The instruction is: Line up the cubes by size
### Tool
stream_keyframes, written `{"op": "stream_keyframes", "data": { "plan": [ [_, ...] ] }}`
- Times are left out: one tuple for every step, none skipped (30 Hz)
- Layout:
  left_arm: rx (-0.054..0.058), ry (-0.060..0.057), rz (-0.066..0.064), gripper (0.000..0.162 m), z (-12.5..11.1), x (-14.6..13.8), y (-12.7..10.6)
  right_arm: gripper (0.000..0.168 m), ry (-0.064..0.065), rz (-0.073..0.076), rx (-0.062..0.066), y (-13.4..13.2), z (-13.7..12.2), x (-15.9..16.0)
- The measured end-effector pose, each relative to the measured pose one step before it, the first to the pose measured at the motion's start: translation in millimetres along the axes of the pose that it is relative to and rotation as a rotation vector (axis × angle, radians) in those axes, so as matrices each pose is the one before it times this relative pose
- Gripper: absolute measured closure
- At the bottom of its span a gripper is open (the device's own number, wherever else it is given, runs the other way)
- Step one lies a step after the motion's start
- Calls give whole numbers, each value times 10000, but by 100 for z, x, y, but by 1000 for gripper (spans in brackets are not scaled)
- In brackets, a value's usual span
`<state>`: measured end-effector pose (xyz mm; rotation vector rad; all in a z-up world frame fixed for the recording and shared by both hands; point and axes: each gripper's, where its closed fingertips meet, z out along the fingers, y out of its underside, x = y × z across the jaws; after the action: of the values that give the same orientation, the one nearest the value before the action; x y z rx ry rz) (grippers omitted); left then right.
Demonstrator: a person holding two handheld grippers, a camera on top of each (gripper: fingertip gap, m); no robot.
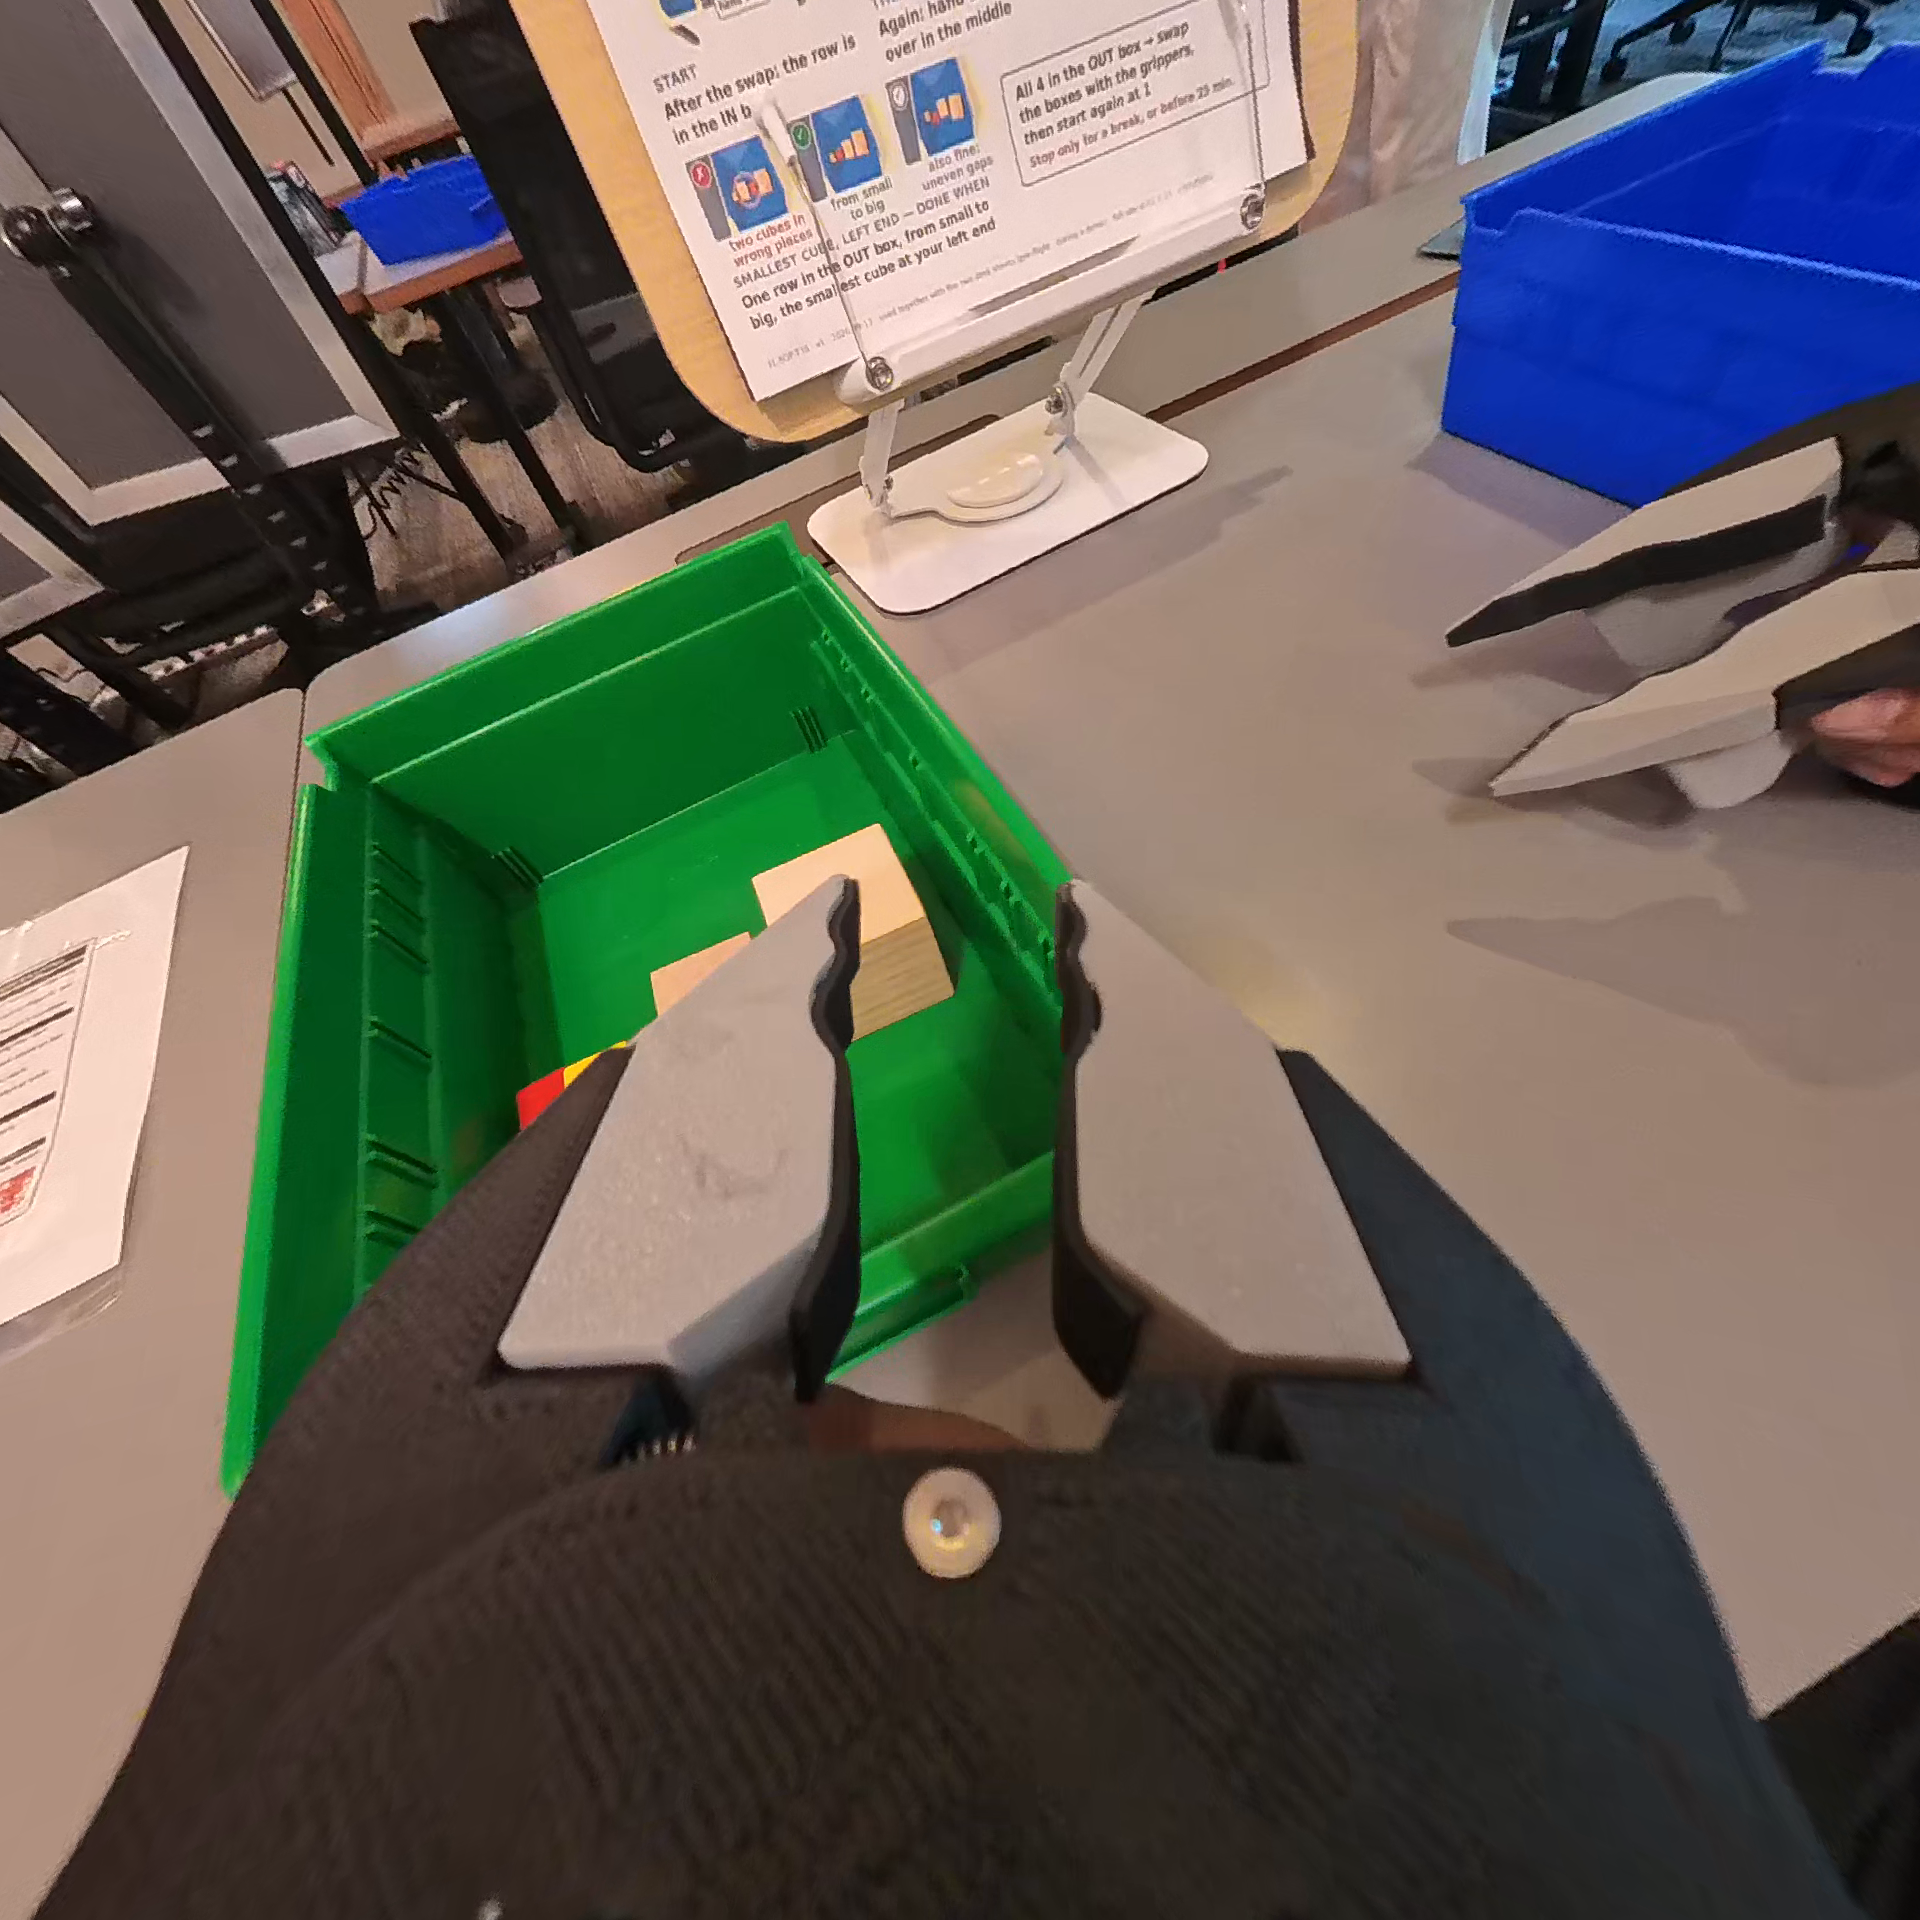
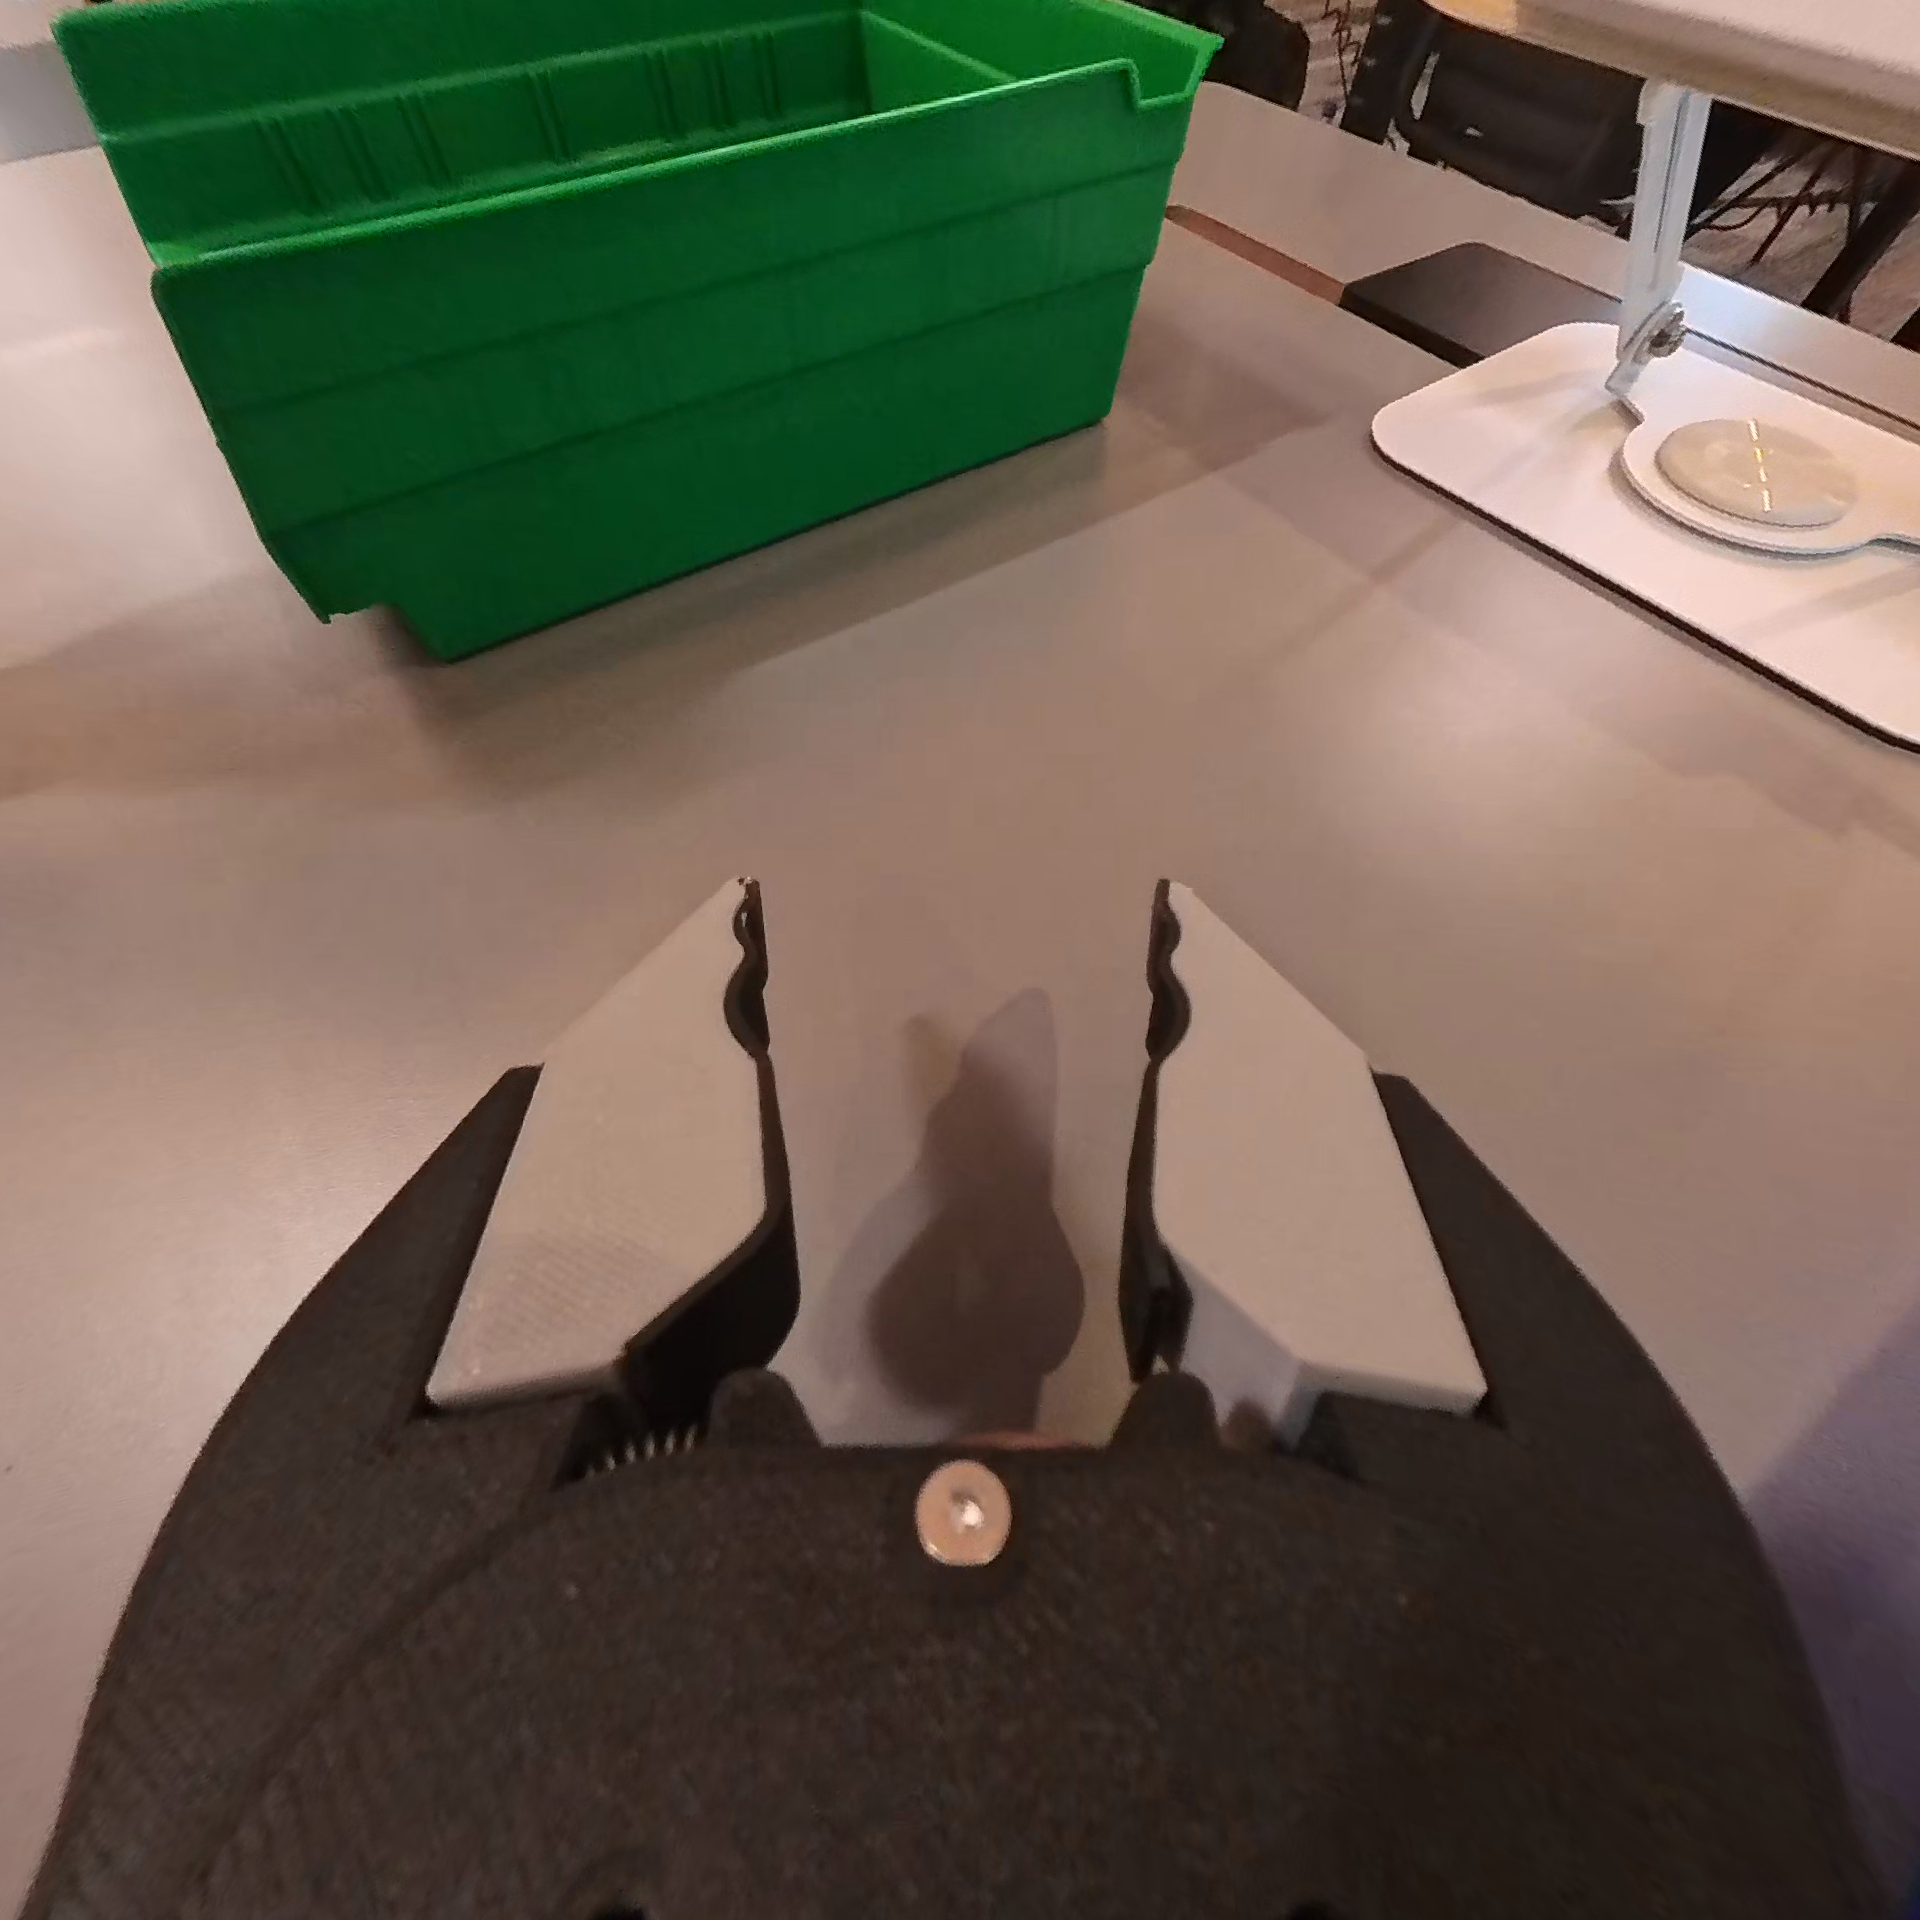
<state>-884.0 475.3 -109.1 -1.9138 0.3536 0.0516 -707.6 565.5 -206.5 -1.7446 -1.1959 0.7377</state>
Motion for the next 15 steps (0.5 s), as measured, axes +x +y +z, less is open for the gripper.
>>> {"op": "stream_keyframes", "data": {
  "plan": [
    [-18,11,25,127,8,-42,80,96,-36,14,13,-28,-15,-76],
    [-31,49,84,127,33,-29,8,96,-38,11,19,-37,-12,-107],
    [-15,98,199,127,54,-13,-159,96,-38,-3,24,-44,-6,-120],
    [5,181,348,127,133,24,-364,96,-37,-16,18,-41,0,-136],
    [-2,309,501,128,245,85,-495,96,-49,-24,5,-12,38,-161],
    [-103,357,615,130,425,-13,-415,97,-85,-32,-26,28,68,-221],
    [-300,280,735,131,624,-295,-119,97,-99,-41,-44,48,67,-260],
    [-407,233,822,127,753,-441,144,97,-85,-61,-18,11,41,-254],
    [-401,322,794,120,765,-280,264,97,-56,-107,9,-24,8,-237],
    [-346,614,768,112,704,245,326,96,-8,-150,-1,-28,-12,-160],
    [-263,839,676,106,595,673,327,96,23,-162,-9,-19,1,-123],
    [-203,730,548,106,522,514,285,96,38,-149,-9,-14,5,-78],
    [-137,383,411,105,482,-35,174,95,22,-129,-7,-26,22,-89],
    [-89,177,216,104,417,-379,116,95,0,-92,-16,-2,14,-101],
    [-109,205,42,100,357,-367,130,95,-21,-42,-2,-16,18,-122]
  ]
}}
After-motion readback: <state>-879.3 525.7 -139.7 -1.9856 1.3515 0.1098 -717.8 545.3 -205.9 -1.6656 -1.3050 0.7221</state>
